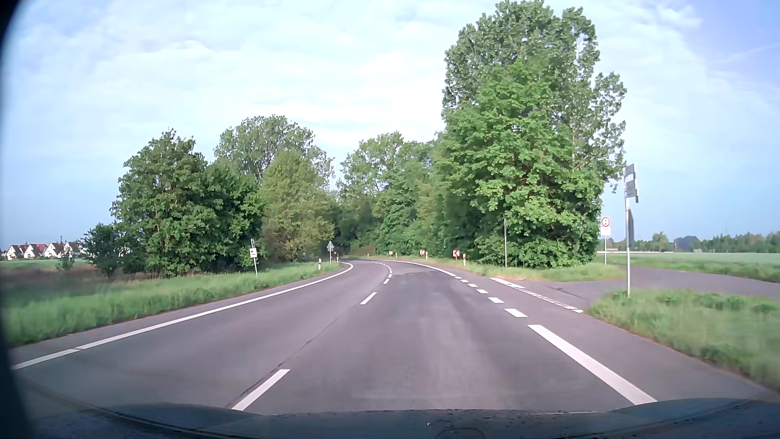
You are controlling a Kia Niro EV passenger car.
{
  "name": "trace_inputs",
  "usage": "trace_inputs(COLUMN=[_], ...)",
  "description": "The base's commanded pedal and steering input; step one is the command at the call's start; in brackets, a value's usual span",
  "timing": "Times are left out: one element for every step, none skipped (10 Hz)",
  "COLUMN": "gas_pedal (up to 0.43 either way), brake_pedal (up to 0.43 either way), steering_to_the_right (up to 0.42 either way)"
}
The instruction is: Follow the waypoints while adhering to traffic rules and regulations
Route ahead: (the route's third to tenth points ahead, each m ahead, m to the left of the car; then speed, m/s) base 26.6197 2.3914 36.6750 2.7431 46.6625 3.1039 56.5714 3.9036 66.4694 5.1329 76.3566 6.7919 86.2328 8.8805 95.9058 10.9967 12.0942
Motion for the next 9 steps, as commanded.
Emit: trace_inputs(gas_pedal=[0.11,0.11,0.11,0.11,0.11,0.11,0.11,0.11,0.11], brake_pedal=[0.0,0.0,0.0,0.0,0.0,0.0,0.0,0.0,0.0], steering_to_the_right=[-0.005,-0.005,-0.005,-0.005,-0.005,-0.005,-0.005,-0.005,-0.006])
